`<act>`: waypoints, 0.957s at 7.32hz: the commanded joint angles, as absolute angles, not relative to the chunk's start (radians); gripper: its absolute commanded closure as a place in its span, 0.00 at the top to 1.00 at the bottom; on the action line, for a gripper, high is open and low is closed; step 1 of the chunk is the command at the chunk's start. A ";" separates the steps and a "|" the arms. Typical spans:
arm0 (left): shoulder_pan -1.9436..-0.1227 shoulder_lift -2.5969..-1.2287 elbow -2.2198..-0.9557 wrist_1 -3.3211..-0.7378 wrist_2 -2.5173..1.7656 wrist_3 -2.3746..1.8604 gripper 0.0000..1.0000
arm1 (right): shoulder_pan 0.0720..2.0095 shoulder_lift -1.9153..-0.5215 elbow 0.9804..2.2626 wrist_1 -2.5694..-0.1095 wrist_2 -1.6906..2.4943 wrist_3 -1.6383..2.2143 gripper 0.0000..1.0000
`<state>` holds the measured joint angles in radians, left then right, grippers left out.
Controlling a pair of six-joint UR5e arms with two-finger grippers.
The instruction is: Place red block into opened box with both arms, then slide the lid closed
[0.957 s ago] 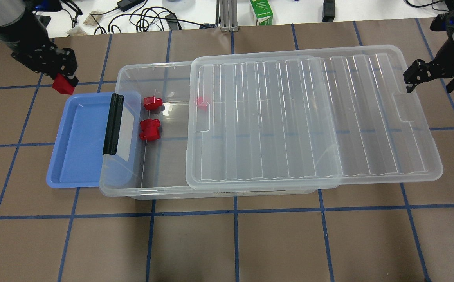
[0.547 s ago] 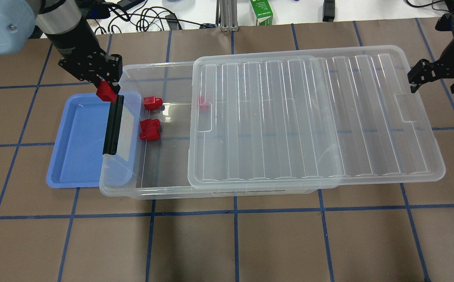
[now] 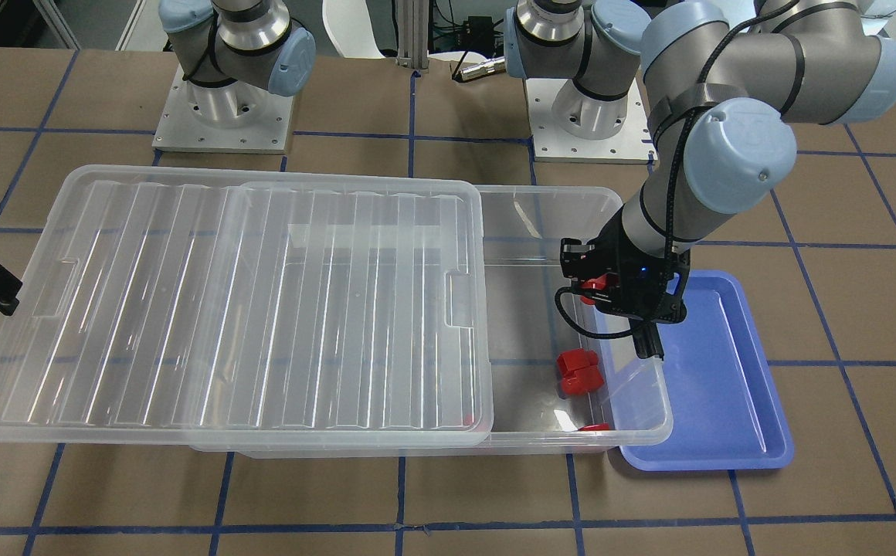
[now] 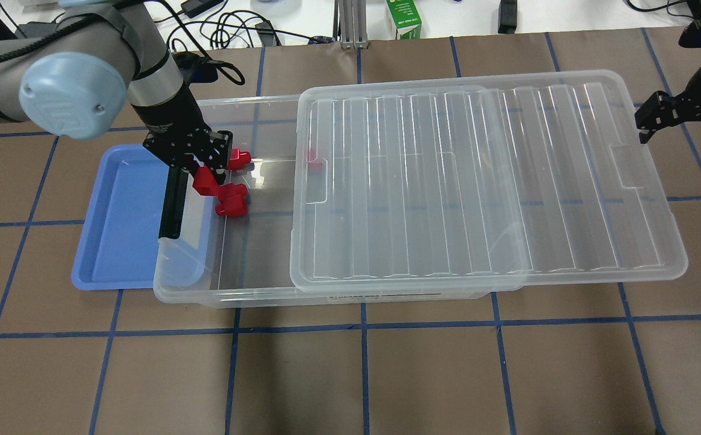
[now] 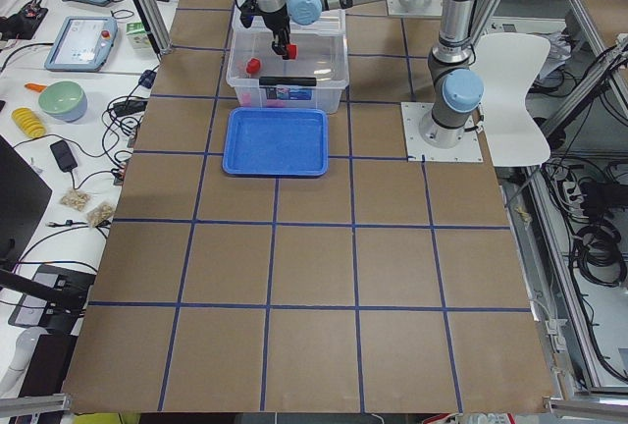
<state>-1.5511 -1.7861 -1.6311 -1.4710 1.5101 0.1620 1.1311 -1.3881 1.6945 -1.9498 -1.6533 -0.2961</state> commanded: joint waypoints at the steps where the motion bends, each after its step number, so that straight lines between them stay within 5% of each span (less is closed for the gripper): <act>1: -1.568 -1.799 -1.699 -1.385 1.508 0.132 0.00 | 1.131 -1.399 1.689 -1.950 -1.651 -0.295 1.00; 7: -1.591 -1.923 -1.710 -1.283 1.450 0.110 0.00 | 1.205 -1.535 1.440 -1.499 -1.626 -0.278 1.00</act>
